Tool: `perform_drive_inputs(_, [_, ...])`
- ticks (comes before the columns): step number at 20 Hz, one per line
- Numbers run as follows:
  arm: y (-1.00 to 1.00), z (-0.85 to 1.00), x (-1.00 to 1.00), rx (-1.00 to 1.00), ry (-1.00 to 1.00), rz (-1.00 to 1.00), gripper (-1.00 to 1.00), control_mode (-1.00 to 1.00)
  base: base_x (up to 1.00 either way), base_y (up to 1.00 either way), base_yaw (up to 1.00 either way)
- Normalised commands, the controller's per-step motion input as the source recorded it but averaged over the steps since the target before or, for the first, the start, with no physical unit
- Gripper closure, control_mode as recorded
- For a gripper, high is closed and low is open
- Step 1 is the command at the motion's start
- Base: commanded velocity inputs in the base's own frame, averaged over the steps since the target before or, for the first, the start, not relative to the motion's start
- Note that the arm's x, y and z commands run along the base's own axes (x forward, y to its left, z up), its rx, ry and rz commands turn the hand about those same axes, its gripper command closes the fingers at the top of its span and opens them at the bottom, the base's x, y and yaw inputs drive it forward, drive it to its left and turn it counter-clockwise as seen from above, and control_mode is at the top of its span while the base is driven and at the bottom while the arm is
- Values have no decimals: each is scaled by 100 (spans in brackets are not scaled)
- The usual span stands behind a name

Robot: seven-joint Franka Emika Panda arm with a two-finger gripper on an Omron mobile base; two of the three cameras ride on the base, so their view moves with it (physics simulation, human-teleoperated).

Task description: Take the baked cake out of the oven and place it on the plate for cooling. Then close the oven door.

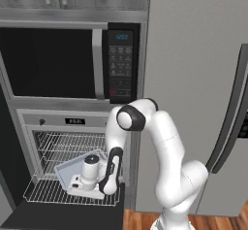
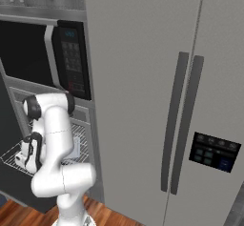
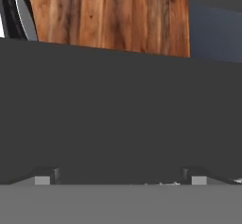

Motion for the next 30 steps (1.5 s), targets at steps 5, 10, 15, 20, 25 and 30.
perform_drive_inputs(5, [0,-24,11,-1,0,0,-100,-100,0,0,0])
perform_drive_inputs(10, [9,-20,7,-2,0,0,-100,-100,0,0,0])
perform_drive_inputs(15, [17,-11,15,-3,0,0,-100,-100,0,0,0])
perform_drive_inputs(20, [8,-16,16,-4,0,0,-100,-100,0,0,0])
perform_drive_inputs(25, [15,-21,20,-1,0,0,-100,-100,0,0,0])
perform_drive_inputs(30, [24,-20,21,-1,0,0,-100,-100,0,0,0])
